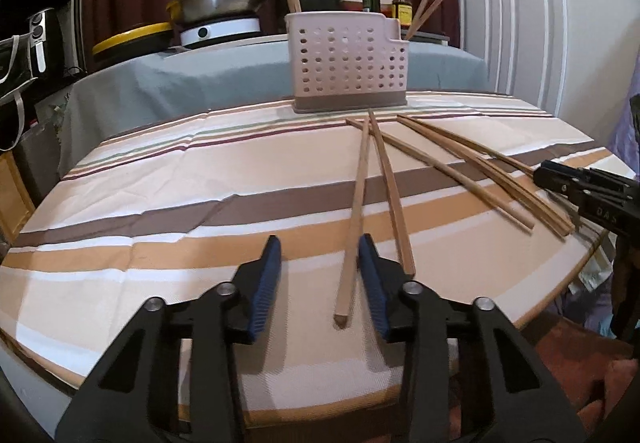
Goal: Organize utensils
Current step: 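Close the left tool on a wooden chopstick while the right tool grasps another chopstick, then lift both chopsticks upright and carry them over the white holder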
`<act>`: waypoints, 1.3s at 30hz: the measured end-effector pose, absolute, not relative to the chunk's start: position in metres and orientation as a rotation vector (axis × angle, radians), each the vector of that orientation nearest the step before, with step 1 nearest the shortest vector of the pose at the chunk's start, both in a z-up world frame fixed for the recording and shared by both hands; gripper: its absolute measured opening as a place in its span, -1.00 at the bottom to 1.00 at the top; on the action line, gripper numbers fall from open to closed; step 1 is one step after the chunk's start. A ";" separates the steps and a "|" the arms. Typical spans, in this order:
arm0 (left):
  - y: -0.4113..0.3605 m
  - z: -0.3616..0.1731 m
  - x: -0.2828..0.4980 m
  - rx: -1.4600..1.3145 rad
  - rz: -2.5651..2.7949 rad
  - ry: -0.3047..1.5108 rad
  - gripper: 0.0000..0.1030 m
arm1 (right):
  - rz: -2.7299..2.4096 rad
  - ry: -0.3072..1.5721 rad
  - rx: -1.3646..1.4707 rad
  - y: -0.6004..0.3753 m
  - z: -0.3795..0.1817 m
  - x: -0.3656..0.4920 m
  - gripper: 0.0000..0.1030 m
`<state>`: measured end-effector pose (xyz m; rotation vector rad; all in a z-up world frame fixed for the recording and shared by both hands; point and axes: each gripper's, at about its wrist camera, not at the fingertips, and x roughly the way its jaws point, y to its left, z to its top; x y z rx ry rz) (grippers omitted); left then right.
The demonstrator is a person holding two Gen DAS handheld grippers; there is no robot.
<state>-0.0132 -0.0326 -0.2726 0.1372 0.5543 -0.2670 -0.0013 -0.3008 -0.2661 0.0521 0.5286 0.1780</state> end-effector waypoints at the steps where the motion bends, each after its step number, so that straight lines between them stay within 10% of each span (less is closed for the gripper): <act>1: -0.034 -0.273 -0.014 0.144 -0.270 0.551 -0.38 | 0.179 0.527 0.054 -0.301 -0.266 -0.001 -0.57; 8: -0.043 -0.273 -0.016 0.178 -0.317 0.548 -0.87 | 0.203 0.506 0.061 -0.306 -0.269 -0.006 -0.56; 39: -0.035 -0.218 -0.016 0.127 -0.305 0.408 -0.87 | 0.214 0.389 0.051 -0.311 -0.212 -0.017 -0.87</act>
